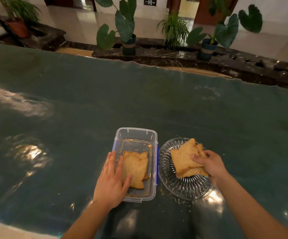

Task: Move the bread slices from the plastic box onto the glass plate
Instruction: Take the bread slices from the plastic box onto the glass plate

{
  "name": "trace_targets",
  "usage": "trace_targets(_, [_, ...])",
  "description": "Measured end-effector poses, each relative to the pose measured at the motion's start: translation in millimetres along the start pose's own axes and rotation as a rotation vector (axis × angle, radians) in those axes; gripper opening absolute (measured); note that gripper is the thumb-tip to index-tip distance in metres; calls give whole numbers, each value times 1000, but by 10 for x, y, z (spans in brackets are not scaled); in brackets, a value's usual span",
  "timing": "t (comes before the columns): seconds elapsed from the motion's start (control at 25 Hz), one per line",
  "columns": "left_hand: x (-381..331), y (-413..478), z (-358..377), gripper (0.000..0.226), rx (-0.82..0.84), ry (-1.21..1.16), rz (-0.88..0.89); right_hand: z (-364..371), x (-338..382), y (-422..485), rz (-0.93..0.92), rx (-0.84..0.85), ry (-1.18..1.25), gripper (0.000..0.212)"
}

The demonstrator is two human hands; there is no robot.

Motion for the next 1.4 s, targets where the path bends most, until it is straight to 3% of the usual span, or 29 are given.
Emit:
trace_targets(0.16, [-5, 3, 4, 76, 5, 9, -2, 89, -245, 113, 0, -9, -101, 50])
trace_targets(0.36, [5, 2, 10, 75, 7, 22, -10, 145, -187, 121, -225, -123, -581, 59])
trace_targets(0.64, [-10, 0, -13, 76, -5, 19, -14, 343, 232, -279, -554, -198, -711, 49])
trace_targets(0.76, [-7, 3, -3, 76, -3, 26, -18, 825, 567, -707, -837, -79, -693, 40])
trace_targets(0.92, [-33, 1, -23, 74, -5, 45, 2, 1777, 670, -1105, -1093, 289, -890, 42])
trace_targets(1.04, [-53, 6, -49, 73, -1, 63, 16, 2266, 495, -1058, -988, 440, -1205, 62])
trace_targets(1.16, [-53, 6, -51, 73, 6, 69, 16, 2396, 318, -890, -854, 455, -1412, 78])
trace_targets(1.4, [-56, 1, -46, 72, -7, 68, 9, 2432, 241, -762, -948, 350, -1509, 82])
Point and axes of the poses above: each hand's wrist, its own y-axis towards the middle knuckle, its own z-axis out of the palm, x = y × z, the point moved 6 cm from there along y, towards the middle knuckle, and after that the axes turned 10 degrees about -x, right-handed, at the moved point
